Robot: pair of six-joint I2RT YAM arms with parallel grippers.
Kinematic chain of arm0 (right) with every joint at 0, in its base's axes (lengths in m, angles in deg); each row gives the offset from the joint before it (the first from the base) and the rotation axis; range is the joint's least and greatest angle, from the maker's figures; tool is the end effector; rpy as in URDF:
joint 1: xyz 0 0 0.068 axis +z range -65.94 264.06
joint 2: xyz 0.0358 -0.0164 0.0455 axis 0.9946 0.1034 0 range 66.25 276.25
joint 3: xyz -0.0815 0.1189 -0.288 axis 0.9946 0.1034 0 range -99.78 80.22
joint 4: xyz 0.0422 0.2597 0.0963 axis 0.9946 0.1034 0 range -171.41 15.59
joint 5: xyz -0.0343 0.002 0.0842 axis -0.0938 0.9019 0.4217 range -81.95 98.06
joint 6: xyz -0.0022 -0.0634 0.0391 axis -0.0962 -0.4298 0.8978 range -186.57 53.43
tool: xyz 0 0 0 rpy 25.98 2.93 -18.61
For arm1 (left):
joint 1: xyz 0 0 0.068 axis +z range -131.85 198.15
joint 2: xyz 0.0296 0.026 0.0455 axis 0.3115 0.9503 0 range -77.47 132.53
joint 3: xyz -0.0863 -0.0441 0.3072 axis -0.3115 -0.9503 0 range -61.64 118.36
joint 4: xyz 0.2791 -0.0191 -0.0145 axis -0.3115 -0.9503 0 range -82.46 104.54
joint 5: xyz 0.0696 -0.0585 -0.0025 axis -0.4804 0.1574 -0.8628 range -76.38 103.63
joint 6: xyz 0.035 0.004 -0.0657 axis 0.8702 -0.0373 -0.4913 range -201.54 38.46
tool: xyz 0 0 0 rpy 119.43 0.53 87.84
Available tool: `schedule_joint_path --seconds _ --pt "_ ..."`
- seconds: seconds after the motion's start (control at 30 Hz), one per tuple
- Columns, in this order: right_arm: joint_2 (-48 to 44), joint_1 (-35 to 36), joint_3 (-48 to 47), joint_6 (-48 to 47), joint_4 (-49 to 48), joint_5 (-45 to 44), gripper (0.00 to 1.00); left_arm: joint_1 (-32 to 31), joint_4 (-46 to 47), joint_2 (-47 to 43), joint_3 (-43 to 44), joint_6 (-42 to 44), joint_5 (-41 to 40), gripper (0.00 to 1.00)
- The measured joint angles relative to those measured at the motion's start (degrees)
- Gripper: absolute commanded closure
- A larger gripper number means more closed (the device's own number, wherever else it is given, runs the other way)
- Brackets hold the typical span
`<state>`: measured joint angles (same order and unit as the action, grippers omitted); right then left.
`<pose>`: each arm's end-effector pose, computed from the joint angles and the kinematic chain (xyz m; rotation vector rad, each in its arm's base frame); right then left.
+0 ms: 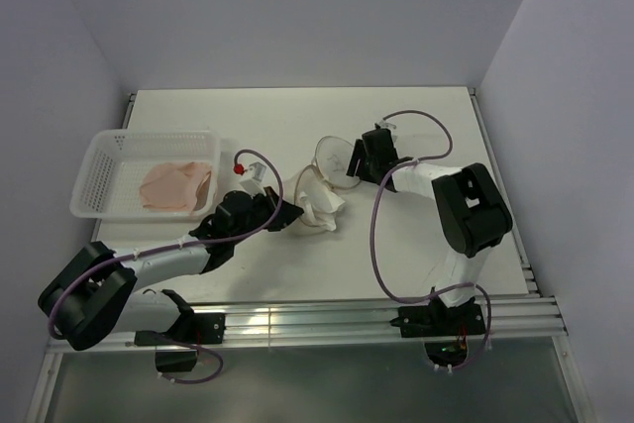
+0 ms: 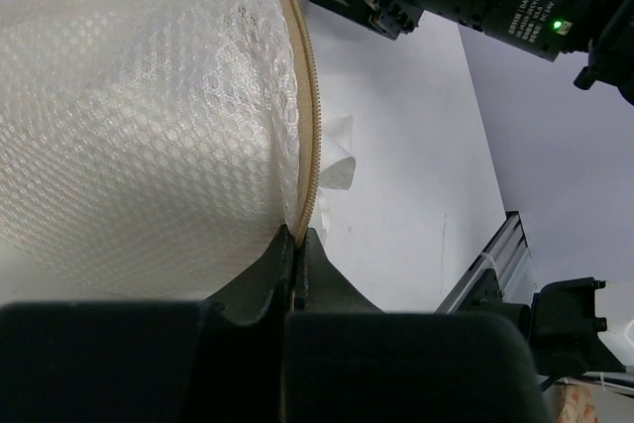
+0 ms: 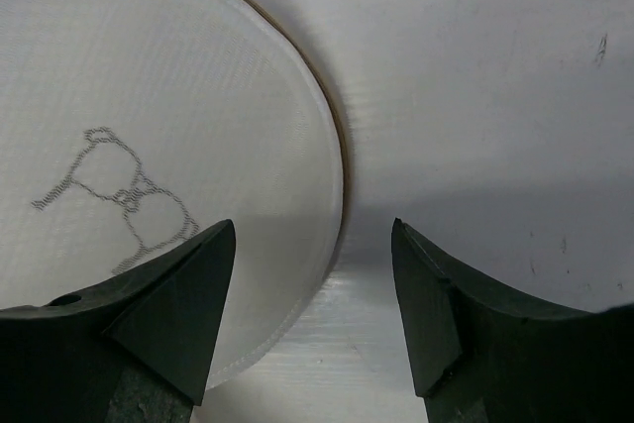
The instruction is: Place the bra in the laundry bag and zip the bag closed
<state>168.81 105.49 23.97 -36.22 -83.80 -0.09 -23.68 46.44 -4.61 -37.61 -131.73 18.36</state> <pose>0.3874 0.1426 0.1762 0.2531 2.3316 0.2850 0.2032 -0.1888 0.2146 -0.0866 2.0401 -1.1467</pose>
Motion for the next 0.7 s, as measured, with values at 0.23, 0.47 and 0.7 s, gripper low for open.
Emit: schedule_joint_path --seconds 0.23,0.47,0.7 --pt "2.16 -0.11 -0.37 0.61 -1.22 0.07 0.49 0.00 0.33 0.00 -0.44 0.00 0.22 1.00" --pt "1.84 -0.85 2.14 2.73 -5.35 0.59 1.00 0.00 0.02 -0.13 -0.44 0.20 0.17 1.00" --pt "-14.29 -1.22 13.79 2.14 -8.00 -0.42 1.00 0.02 -1.44 -1.11 -0.31 1.22 -0.09 1.00"
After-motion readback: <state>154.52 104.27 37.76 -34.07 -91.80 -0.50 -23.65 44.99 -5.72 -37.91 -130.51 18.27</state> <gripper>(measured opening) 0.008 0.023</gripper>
